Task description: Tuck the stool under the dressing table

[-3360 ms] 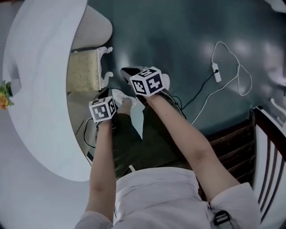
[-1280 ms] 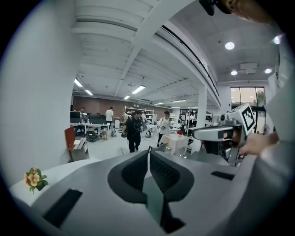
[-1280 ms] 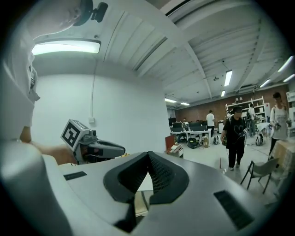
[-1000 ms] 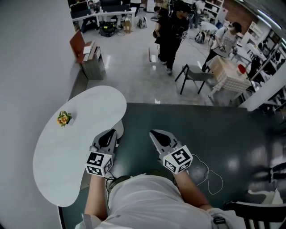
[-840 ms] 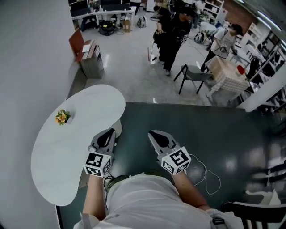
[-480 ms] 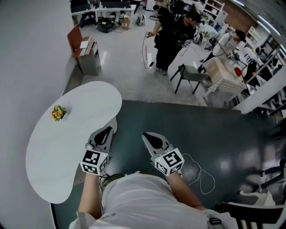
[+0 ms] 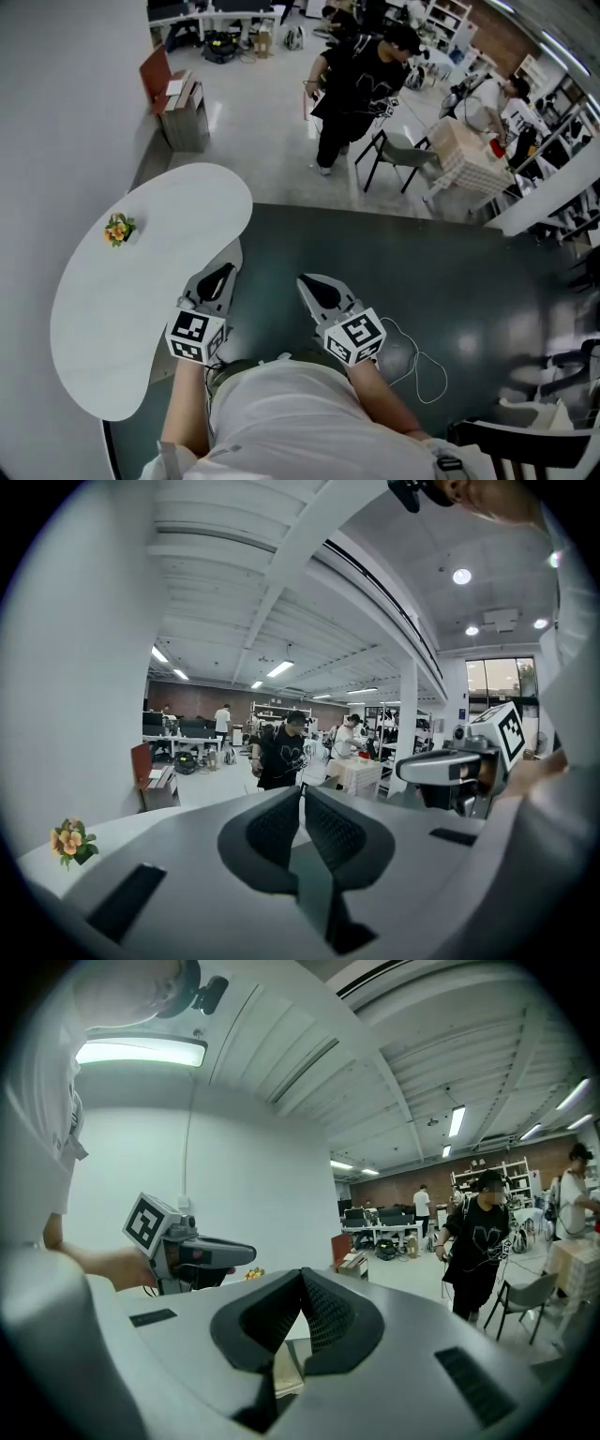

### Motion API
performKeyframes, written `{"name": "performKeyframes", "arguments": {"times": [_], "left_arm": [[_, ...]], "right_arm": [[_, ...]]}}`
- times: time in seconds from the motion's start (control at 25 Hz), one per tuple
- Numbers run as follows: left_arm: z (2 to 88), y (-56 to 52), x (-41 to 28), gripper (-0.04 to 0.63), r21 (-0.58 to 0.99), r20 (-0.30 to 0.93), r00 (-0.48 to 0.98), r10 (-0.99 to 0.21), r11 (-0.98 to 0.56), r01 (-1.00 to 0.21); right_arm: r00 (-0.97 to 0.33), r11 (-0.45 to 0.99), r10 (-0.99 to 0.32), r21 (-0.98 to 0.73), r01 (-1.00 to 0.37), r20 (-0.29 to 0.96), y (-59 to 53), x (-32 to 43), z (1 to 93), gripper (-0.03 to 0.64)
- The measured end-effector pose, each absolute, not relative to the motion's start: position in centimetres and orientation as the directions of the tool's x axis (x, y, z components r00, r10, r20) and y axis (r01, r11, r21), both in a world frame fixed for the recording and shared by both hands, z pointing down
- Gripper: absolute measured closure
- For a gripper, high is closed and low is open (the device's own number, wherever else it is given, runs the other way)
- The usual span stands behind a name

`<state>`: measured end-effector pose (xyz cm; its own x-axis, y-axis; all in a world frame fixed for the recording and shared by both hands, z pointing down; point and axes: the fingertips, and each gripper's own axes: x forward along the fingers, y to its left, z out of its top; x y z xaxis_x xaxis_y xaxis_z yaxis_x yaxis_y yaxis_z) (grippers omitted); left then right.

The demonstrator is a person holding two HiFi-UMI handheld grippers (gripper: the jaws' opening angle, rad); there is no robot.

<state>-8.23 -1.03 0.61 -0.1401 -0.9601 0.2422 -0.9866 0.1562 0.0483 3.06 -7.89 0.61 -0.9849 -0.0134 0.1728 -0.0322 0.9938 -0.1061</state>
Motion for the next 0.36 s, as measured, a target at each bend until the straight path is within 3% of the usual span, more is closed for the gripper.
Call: {"name": "performKeyframes", "arguments": {"times": [0.36], "left_arm": [[1.42, -0.37, -8.34, 0.591, 0.052, 0.257, -0.151, -0.955, 0.169, -0.984]], "right_arm": [[-0.984, 0.992, -0.012, -0.120, -0.034, 0.178, -7.80, 3.45, 1.13, 0.607]]}}
